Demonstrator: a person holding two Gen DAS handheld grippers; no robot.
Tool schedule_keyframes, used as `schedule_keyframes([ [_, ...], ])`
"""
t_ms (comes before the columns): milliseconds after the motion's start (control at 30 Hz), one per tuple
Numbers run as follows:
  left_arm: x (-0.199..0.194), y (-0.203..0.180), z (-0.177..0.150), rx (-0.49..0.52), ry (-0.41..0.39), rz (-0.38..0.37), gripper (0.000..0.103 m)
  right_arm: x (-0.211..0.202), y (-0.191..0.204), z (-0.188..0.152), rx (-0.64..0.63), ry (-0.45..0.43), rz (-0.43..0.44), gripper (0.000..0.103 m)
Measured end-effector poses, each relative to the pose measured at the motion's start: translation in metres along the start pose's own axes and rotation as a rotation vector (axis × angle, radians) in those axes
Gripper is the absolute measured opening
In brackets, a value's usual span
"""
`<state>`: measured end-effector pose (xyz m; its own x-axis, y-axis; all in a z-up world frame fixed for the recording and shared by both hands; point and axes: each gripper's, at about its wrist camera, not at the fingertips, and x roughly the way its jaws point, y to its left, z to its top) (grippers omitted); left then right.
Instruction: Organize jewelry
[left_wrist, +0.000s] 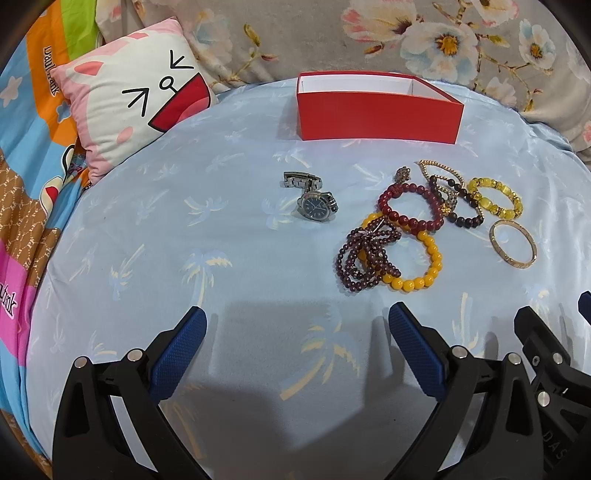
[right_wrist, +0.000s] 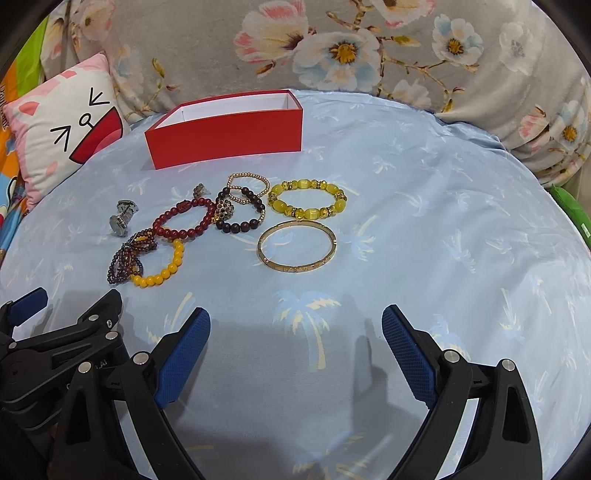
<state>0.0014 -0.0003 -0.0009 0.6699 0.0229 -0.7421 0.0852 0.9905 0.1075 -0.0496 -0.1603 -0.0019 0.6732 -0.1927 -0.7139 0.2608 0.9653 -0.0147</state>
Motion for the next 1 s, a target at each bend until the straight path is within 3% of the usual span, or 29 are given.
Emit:
schedule_keyframes([
  [1000,-0.0026,0.0001,0.0003,0.005,-0.008,0.009,0.094,-0.0021,0.0009,0.0015,0.0,-0.016,-0.004,0.09],
])
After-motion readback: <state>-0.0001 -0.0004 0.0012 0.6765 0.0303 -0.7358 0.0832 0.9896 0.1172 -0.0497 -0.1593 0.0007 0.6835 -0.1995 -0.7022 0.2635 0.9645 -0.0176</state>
